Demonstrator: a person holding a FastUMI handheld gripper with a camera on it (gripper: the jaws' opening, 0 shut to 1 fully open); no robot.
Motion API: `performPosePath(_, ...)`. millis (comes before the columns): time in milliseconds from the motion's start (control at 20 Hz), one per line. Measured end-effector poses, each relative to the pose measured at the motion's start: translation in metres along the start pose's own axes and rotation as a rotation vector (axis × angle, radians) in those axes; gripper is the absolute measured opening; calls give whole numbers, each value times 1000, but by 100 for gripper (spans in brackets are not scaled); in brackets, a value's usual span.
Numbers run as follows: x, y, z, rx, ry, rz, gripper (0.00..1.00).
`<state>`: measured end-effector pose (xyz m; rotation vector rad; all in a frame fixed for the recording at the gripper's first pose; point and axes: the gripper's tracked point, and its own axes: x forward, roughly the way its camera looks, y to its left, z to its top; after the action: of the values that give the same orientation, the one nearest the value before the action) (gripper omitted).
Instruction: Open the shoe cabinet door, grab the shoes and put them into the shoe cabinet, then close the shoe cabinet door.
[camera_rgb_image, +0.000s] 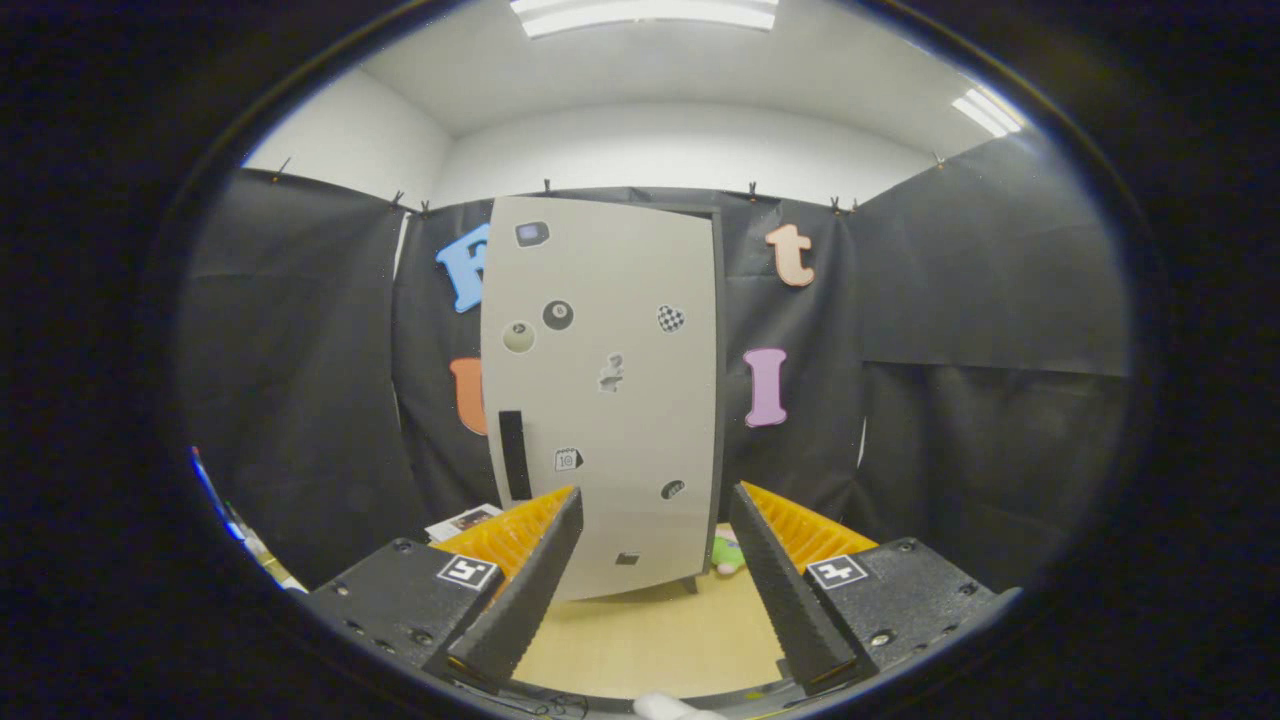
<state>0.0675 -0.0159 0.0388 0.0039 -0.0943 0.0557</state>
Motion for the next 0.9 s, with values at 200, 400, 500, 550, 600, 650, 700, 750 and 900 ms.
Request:
performPosePath(200,3,-2,-2,6,2,7,97)
performPosePath(400,2,1,0,4,6,10,98)
performPosePath(500,3,0,2,1,3,10,98)
performPosePath(550,3,-1,1,0,2,8,97)
performPosePath(600,3,-1,1,0,4,7,98)
performPosePath(650,4,-1,0,3,6,6,98)
performPosePath(700,4,-2,0,7,5,5,98)
performPosePath(750,5,-3,1,11,5,2,97)
performPosePath(900,1,-6,6,20,-4,-2,98)
